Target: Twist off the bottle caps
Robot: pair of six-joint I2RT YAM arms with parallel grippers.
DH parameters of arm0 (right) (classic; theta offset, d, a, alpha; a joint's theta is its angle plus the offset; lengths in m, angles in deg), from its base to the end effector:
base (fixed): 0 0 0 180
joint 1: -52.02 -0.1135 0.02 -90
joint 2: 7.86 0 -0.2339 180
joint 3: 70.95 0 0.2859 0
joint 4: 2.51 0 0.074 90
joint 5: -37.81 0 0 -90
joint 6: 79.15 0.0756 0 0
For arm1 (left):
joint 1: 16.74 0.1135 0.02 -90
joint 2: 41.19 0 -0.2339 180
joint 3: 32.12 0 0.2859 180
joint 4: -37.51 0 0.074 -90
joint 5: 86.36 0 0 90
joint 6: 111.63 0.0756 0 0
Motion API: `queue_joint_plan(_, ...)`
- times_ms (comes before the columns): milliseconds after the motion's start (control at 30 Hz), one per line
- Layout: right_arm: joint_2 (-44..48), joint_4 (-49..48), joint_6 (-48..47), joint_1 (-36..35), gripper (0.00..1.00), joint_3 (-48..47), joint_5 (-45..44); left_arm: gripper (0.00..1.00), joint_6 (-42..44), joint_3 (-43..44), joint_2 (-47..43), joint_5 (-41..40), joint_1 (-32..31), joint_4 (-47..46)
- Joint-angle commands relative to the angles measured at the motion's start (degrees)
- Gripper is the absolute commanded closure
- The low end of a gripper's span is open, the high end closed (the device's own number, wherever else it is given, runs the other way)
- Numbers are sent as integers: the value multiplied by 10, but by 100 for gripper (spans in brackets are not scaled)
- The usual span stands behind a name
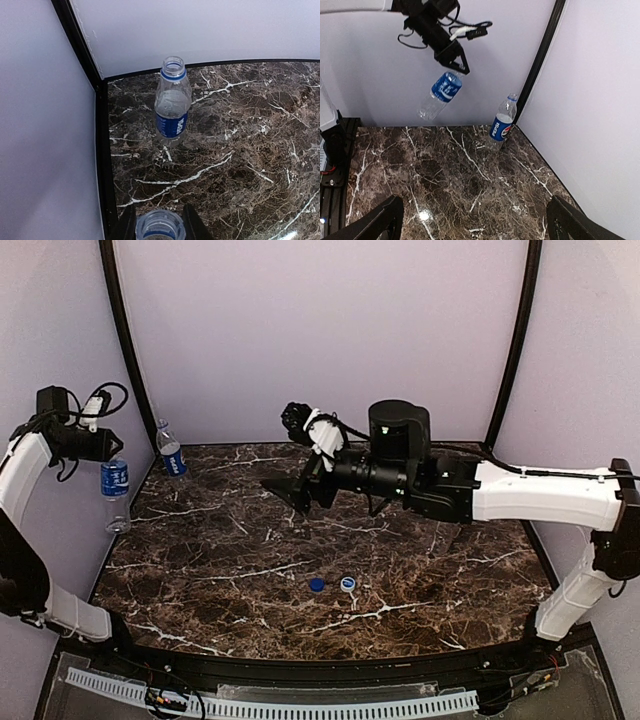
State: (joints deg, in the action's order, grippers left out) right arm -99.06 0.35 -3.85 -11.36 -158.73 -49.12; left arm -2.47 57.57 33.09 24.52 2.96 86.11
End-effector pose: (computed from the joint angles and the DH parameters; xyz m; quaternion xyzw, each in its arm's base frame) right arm 0.2020 0.4121 0.3139 -0.4828 0.5670 0.2931 0.5996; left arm 0.3417 0.0937 0.3354 0.0821 0.8654 0.0053 0.4942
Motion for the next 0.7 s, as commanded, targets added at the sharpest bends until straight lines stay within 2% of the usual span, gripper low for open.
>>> queue_joint_plan(0,48,-53,28,1,2,29,-10,99,17,-76,-20,58,2,-82)
queue_joint_plan(100,73,-65,48,0,1,54,-18,99,7,-166,-42,84,2,-199)
queue_joint_plan(233,101,-72,75,-7,1,85,-40,99,21,-245,-63,83,5,-338)
queue_joint_plan(333,115,-84,80,-14,1,111,-66,100,-8,-302,-70,118,17,-469)
queue_joint_plan(433,123,-91,85,-19,1,124,-90,99,-48,-317,-53,151,19,-518)
queue_joint_plan(567,133,-93,87,-19,2,135,-120,99,-120,-357,-35,169,33,-652)
queue_joint_plan(667,138,-92,90,-19,1,142,-129,99,-137,-386,-24,187,40,-694)
